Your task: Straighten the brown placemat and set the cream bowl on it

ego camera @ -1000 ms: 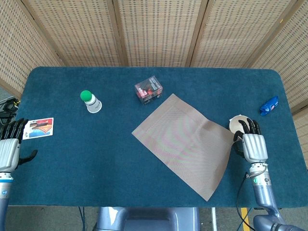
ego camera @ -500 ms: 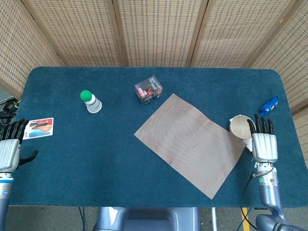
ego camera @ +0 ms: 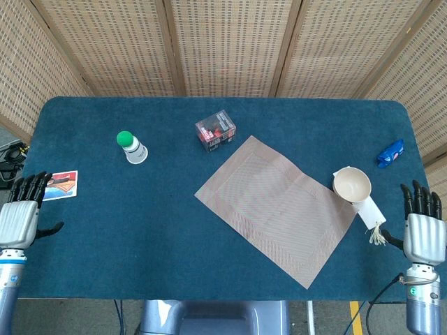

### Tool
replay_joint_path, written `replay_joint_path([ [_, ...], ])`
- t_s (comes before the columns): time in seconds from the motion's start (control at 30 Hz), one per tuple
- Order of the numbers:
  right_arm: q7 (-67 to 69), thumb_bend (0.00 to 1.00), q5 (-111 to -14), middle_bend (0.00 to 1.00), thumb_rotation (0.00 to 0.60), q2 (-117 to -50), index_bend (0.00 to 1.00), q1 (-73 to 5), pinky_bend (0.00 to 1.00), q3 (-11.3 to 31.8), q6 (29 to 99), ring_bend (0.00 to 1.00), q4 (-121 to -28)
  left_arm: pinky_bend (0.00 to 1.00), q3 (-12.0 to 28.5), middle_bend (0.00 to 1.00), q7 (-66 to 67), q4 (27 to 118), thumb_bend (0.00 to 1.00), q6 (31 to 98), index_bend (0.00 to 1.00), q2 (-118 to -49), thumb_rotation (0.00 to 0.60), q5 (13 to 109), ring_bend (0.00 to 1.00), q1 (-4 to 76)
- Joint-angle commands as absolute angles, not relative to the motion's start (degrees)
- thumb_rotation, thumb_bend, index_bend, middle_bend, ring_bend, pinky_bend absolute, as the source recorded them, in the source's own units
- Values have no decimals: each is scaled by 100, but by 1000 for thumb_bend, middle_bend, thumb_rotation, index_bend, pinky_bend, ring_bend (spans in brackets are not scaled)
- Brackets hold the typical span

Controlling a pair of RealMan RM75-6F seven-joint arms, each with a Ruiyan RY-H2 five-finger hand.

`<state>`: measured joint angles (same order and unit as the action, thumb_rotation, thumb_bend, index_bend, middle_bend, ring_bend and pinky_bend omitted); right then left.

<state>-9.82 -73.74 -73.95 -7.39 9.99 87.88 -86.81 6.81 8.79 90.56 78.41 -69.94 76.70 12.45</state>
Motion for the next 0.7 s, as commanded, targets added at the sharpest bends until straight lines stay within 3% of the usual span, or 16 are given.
replay_joint_path([
  [0.03, -667, 155, -7570, 0, 600, -7163, 101, -598, 0, 1003, 8956, 0, -8801, 0, 696, 0, 957, 9140, 110, 7763, 0, -7008, 600, 7707, 0, 1331],
  [0.23, -108, 155, -7615, 0, 600, -6846, 101, -481, 0, 1087, 8998, 0, -8842, 0, 871, 0, 1638, 9410, 129, 7314, 0, -7116, 600, 7766, 0, 1864],
  [0.7, 531, 155, -7733, 0, 600, -6462, 102, -411, 0, 1109, 8860, 0, -9053, 0, 1313, 0, 3180, 9204, 102, 6153, 3, -8189, 600, 7264, 0, 3300],
])
